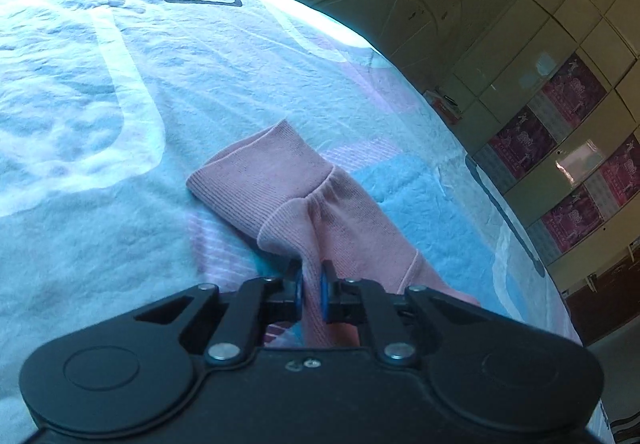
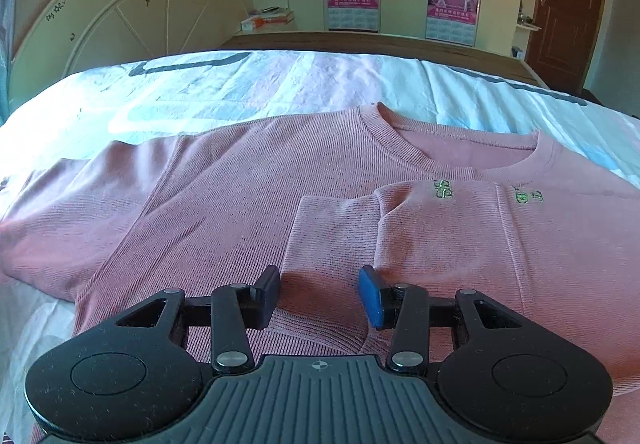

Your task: Fold small clothes

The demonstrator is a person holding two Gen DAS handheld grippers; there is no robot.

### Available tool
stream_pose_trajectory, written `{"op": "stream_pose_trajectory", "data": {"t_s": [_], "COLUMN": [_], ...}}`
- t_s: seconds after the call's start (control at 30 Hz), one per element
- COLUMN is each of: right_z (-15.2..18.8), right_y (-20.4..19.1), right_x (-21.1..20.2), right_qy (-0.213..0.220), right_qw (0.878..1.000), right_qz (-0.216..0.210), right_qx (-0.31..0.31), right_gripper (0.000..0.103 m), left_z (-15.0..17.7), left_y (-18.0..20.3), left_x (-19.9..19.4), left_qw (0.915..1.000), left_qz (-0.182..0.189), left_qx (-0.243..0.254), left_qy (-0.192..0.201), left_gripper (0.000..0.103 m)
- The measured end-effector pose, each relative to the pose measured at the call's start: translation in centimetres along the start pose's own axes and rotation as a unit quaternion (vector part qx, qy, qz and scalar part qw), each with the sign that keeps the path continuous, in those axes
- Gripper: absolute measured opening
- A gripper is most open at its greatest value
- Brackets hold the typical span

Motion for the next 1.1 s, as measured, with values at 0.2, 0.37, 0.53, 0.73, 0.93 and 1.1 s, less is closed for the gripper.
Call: {"op": "stream_pose_trajectory", "data": {"t_s": [0.2,0.37,0.53,0.73,0.93,1.1], "right_z": [-0.5,-0.6,0.0,1.8,4.5,5.2], "right_y": [0.4,1.6,5.4,11.8,17.0,16.8], "right_x": [-1.3,-2.9,-5.3,-8.5,-10.7,-11.7], "right_qy": [0.016,0.035,0.047,0.056,0.043,0.047], "right_qw": [0.999,0.998,0.996,0.994,0.991,0.99], "right_qz": [-0.021,-0.038,-0.046,-0.021,-0.013,-0.038], "right_qx": [0.02,0.032,0.065,0.094,0.127,0.125], "right_gripper": [0.046,0.046,0.046,0.047,0.048,0.067], "left_z": [0.2,3.7,12.3,25.6,36.4,36.1], "left_y": [5.8,15.8,26.5,35.0,35.9,33.7], "left_x": [-3.4,-7.1,-9.5,-9.0,-6.2,-7.1], "left_qw": [0.9956,0.9763,0.9423,0.8971,0.8574,0.8586], "left_qz": [0.063,0.153,0.24,0.295,0.26,0.242], "left_qx": [0.065,0.152,0.232,0.313,0.403,0.42], "left_qy": [0.025,0.022,-0.023,-0.102,-0.187,-0.168], "left_gripper": [0.005,0.005,0.005,0.005,0.021,0.049]}}
Point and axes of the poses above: each gripper's, at about its wrist camera, not at the fingertips, and x roughly the way its jaws point, y to its right, z to its underside, the point moved 7 cm from there along x, roughly the way its jaws point, and after that the axes turned 4 degrees about -y, right-handed, at the moved point
